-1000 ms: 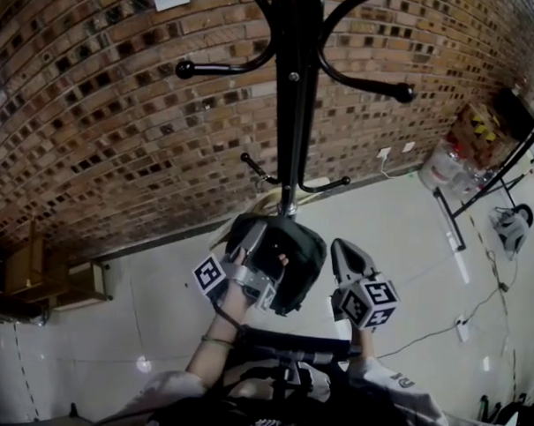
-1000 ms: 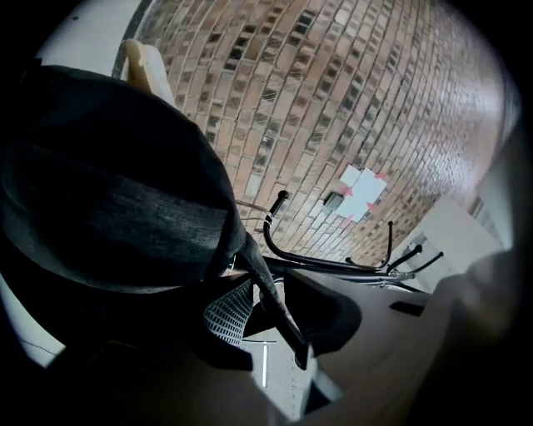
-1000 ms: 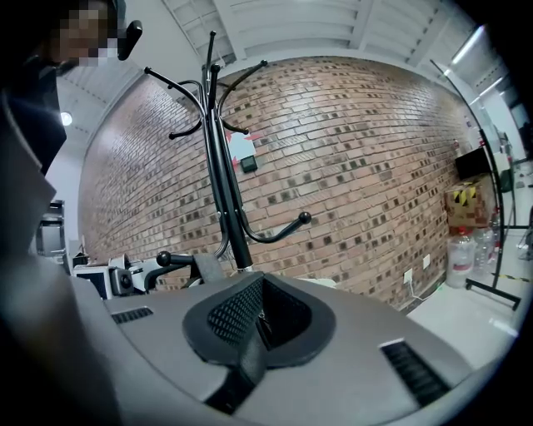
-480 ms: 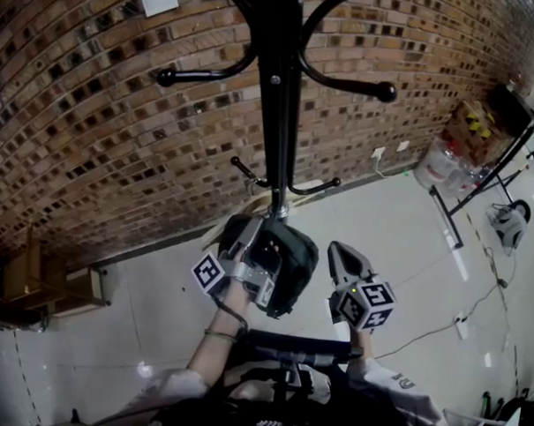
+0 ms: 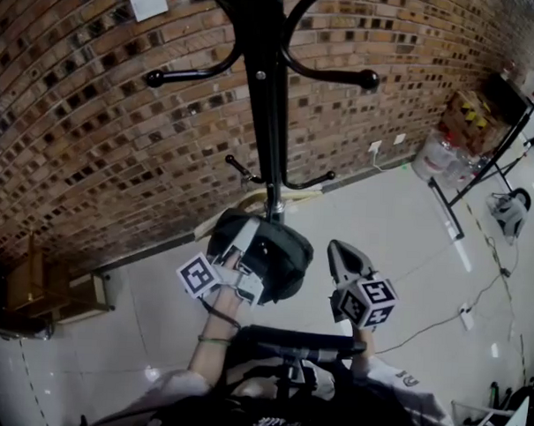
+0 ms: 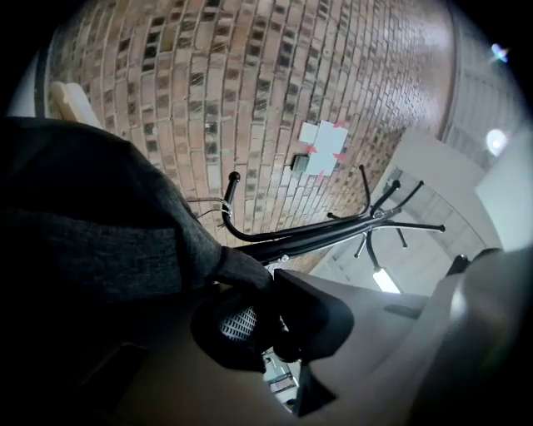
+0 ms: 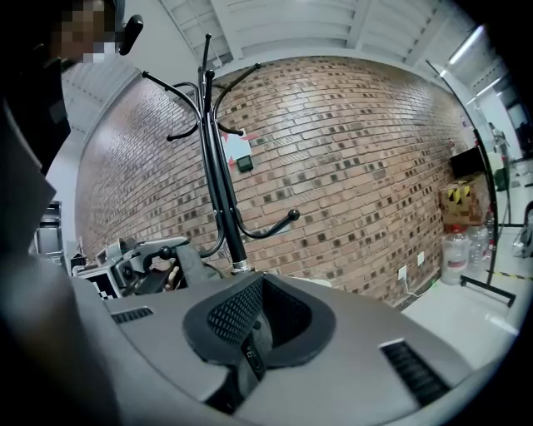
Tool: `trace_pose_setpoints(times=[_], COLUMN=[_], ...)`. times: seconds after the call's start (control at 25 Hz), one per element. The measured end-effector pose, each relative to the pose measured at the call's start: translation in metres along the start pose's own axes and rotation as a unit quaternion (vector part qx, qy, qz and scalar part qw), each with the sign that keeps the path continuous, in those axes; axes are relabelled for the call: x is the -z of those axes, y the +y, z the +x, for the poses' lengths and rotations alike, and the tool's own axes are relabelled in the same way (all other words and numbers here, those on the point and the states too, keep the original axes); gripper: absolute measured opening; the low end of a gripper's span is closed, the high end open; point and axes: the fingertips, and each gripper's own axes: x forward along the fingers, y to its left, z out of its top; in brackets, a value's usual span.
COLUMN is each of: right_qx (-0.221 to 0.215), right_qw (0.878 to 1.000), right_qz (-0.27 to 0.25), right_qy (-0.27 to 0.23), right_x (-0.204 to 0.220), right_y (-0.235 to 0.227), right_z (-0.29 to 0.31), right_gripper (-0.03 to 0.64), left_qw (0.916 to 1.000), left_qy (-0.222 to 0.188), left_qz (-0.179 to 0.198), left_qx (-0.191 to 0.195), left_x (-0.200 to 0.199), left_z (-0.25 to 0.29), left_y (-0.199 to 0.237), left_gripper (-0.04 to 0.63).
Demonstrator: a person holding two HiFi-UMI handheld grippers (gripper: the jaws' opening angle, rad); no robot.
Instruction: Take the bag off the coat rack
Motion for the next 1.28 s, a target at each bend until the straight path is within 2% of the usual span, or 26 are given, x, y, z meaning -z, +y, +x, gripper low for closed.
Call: trace_pose_setpoints(times=[0.2,0.4,0.56,0.96,1.28], right_qx=[0.014,0.042,0.031,-0.016,-0.035], right_qw=[1.000,0.999,0.999,1.000,0.999], right_qz=[-0.002,-0.013,-0.004,-0.018,-0.025], right_qy=[-0.005,0.006,0.012,0.001,0.015], right_x=[0.000,0.002,0.004,0.000,0.006], right_y=[-0.006,-0.005,0.003,0.035,0.048], right_z=[-0.003,0.001,0.005,0.009,0.009], right_gripper=[-0.015,-0.015,-0.015,-0.015,-0.015], left_qw=[0.9993,0.9993,0.9992,0.9965,0.9959], left_qy=[0.019,0.021,0.024,0.044,0.018], left_qz=[0.032,0.027,0.031,0.055,0.048], left_qx=[0.009,0.015,0.010,-0.045,-0.075], left_x=[0.006,0.011,0.015,0.033,0.029], left_z=[-0.011,-0.023,-0.035,-0.070,-0.103], left_y=[-0.022,-0.035,-0.037,-0.021,-0.012], left_gripper=[0.038,0.037,0.037,0.037,0.034])
